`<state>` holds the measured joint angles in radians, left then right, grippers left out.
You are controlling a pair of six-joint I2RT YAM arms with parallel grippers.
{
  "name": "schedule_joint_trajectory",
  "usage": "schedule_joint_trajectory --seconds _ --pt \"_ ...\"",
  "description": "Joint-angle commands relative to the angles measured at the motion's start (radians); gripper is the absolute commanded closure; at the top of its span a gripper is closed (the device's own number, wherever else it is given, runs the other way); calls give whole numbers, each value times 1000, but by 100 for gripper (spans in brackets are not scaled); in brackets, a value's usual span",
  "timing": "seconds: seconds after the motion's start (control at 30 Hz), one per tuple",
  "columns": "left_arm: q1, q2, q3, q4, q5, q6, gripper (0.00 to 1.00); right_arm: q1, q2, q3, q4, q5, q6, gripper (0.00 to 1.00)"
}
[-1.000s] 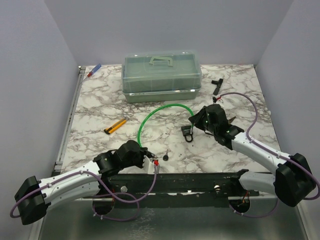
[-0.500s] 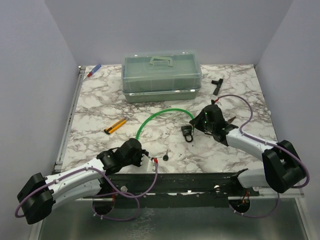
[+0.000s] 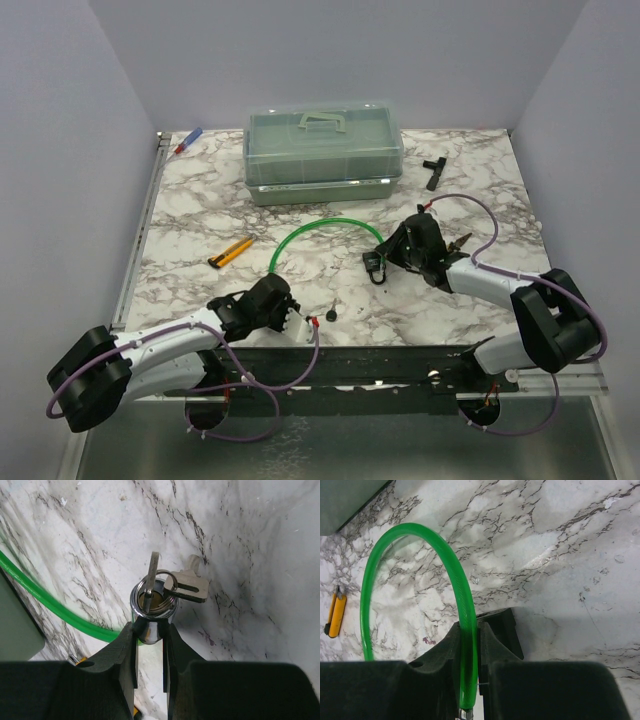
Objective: Unlock with the key
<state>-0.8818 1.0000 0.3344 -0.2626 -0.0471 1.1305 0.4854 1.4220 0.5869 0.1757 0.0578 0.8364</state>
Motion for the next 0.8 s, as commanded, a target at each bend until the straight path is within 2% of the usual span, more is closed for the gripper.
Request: schedule_joint_trajectory --seconds 0.0,0.53,0.57,0.67,0.7,0.77 --pt "15 31 6 -24 -14 2 74 -15 20 -31 51 1 -6 100" --pt "27 -6 -1 -23 -11 -16 34 -15 31 -49 64 -40 11 100" --pt "27 -13 -2 -23 -9 -21 30 -15 30 -48 61 -38 11 100" --pt "27 -34 -4 -23 -9 -27 5 -15 30 -45 55 -38 13 100" --pt "27 -44 -5 -23 -9 -28 2 -14 30 -43 53 -38 14 100" --pt "26 -64 -6 -23 -10 -32 1 -14 32 -38 43 -37 16 99"
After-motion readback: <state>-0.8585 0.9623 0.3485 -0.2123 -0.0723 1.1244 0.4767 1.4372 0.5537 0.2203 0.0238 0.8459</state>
